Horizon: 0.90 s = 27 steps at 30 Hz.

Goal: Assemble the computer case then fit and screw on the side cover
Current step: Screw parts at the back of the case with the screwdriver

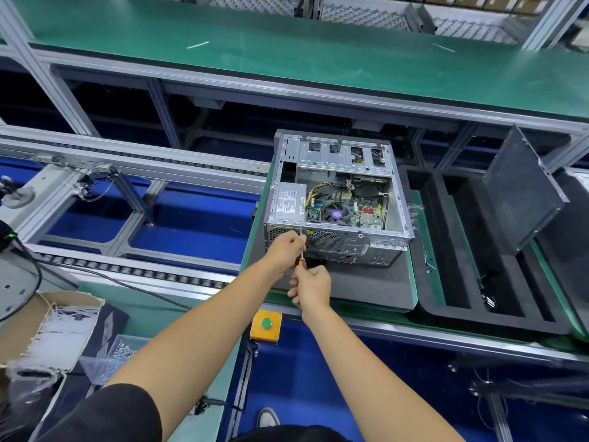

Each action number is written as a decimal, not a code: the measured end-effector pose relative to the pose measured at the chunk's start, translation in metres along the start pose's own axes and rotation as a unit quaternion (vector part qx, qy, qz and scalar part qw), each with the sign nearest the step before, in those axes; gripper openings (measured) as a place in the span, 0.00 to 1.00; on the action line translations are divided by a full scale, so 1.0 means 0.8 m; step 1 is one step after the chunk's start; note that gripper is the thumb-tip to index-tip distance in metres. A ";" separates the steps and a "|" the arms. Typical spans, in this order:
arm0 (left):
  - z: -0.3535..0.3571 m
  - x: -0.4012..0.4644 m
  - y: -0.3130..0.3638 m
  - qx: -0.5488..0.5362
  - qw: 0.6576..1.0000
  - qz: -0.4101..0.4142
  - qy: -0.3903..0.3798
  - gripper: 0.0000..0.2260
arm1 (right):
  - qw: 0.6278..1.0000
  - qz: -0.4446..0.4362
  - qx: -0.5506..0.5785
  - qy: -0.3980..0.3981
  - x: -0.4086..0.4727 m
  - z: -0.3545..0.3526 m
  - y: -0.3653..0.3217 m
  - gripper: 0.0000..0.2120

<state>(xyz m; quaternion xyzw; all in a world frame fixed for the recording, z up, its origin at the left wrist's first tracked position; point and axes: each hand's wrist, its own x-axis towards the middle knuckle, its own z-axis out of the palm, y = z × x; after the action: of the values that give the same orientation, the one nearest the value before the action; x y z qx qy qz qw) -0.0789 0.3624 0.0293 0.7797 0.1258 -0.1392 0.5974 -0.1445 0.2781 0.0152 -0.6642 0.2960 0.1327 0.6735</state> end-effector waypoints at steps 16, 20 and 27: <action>0.004 0.008 0.000 0.002 0.999 -0.021 0.045 0.17 | 0.966 0.153 0.177 -0.111 -0.004 -0.009 -0.011 0.05; 0.003 0.007 0.001 0.013 0.999 -0.027 0.041 0.15 | 0.996 -0.028 -0.082 -0.015 -0.014 -0.004 -0.003 0.07; 0.007 0.002 0.004 -0.008 0.999 -0.028 0.034 0.15 | 0.967 -0.147 -0.200 0.064 -0.006 -0.009 -0.002 0.13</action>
<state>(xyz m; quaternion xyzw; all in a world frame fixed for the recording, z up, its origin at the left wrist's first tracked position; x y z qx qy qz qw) -0.0765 0.3566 0.0301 0.7752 0.1694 -0.1281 0.5950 -0.1490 0.2723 0.0195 -0.8289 0.2050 0.0456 0.5185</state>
